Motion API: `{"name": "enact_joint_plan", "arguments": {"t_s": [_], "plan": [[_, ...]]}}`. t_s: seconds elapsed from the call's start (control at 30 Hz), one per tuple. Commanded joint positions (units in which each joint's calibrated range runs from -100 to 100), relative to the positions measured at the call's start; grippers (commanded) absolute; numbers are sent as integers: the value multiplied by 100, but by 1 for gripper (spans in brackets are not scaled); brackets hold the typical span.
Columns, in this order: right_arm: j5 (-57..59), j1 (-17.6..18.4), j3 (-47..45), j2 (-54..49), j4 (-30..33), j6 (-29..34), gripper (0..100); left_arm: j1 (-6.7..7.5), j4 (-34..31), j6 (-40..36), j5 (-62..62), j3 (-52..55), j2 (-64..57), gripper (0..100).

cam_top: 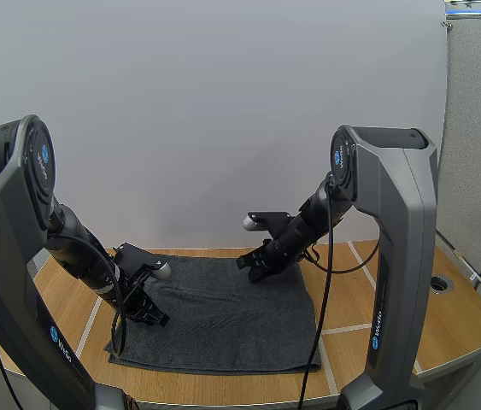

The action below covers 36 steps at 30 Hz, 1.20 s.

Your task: Fold the towel

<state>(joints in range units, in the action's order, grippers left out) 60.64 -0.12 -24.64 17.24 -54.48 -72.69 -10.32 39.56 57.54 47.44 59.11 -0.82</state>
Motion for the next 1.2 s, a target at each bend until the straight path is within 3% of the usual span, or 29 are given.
{"name": "enact_joint_plan", "arguments": {"t_s": [0.0, 0.4, 0.8, 1.17], "plan": [[-653, 57, 22, 281, 28, -36, 0, 2, 50, 119, -97, 13, 32, 0], [-1946, 57, 22, 293, 165, -50, 0, 2, -74, 118, 36, 13, 32, 0], [-1786, 57, 22, 293, 165, -69, 0, 2, -143, 118, -407, 13, 60, 0], [-1800, 57, 22, 293, 165, -69, 0, 2, -235, 98, -372, 27, 807, 0]]}}
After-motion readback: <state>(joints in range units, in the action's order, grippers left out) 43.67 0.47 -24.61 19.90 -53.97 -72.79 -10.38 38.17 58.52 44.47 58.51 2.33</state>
